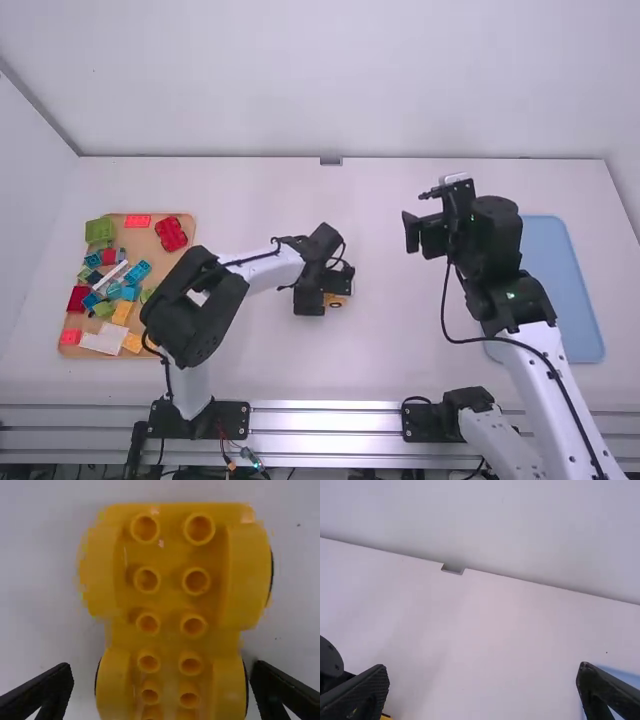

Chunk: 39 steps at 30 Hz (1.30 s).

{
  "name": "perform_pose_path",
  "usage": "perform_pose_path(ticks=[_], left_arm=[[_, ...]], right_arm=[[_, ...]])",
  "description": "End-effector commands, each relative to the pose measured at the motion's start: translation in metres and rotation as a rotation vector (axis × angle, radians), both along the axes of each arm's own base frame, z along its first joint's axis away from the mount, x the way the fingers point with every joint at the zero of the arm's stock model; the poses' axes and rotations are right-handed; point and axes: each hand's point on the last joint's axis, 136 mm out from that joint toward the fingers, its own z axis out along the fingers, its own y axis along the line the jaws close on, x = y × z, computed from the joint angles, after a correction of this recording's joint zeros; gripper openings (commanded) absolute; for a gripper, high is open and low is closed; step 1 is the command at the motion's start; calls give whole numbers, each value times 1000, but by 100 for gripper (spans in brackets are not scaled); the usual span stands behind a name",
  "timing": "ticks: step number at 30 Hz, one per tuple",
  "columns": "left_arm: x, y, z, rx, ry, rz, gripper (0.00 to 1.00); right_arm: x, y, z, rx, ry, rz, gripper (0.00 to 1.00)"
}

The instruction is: Assemble lego blocks to make yellow taxi

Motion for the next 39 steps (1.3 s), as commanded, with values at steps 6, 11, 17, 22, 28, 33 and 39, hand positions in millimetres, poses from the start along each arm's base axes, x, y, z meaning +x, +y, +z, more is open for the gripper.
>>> perform_pose_path(ticks=[6, 11, 17, 22, 28, 33, 39], left_arm=[[31, 14, 69, -122, -44, 184, 99], [64, 68, 111, -266, -83, 531, 99], [77, 197, 137, -386, -79, 1249, 99], [47, 297, 129, -426, -13, 1809, 99], [-16, 369, 110, -449, 108, 2421, 99], [-64, 394, 95, -414, 191, 2650, 99], [-100, 413, 65, -356, 168, 2771, 99]], right_arm=[[2, 2, 18, 17, -47, 9, 99], [4, 2, 17, 17, -47, 9, 99], [8, 4, 19, 27, -59, 5, 99], [15, 9, 17, 37, -62, 26, 99], [26, 11, 12, 39, -59, 24, 99], [32, 12, 8, 36, -58, 27, 99], [39, 13, 3, 35, -53, 25, 99]])
